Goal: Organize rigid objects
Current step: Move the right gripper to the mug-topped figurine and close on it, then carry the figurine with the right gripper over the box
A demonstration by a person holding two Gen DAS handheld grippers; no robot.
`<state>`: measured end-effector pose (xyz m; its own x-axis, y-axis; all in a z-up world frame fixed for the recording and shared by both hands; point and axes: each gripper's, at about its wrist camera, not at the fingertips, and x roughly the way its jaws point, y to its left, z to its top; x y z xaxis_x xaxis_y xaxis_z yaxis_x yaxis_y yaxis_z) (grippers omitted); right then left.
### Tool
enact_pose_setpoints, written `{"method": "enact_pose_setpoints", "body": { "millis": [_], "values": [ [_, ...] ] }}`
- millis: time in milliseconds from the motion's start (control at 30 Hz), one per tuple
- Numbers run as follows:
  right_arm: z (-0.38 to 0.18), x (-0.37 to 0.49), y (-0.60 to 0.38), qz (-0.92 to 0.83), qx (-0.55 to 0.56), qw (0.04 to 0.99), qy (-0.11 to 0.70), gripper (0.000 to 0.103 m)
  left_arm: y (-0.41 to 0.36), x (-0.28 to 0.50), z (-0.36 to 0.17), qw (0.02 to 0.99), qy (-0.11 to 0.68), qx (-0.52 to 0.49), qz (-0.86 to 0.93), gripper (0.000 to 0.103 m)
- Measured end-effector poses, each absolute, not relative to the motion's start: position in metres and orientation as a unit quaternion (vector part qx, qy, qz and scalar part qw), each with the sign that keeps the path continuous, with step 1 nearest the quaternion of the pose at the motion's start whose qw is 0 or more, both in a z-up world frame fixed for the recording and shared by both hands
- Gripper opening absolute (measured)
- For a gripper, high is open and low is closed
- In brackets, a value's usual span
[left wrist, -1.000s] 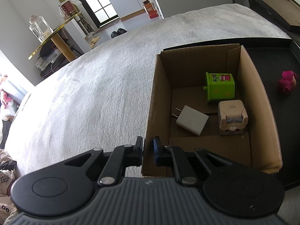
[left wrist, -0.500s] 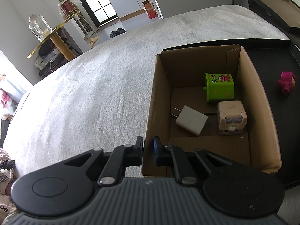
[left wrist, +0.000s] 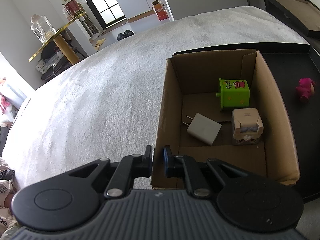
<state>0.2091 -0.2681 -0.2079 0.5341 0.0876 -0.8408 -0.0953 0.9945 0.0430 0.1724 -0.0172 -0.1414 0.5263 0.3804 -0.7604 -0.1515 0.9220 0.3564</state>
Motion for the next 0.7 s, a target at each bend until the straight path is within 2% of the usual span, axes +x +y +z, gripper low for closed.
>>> {"method": "enact_pose_setpoints", "body": {
  "millis": [700],
  "values": [
    [-0.139,0.203,-0.232,0.08,-0.049,0.908,0.409,0.036,-0.012,0.172,-0.14,0.869,0.46,0.107,0.148,0.01]
  ]
}}
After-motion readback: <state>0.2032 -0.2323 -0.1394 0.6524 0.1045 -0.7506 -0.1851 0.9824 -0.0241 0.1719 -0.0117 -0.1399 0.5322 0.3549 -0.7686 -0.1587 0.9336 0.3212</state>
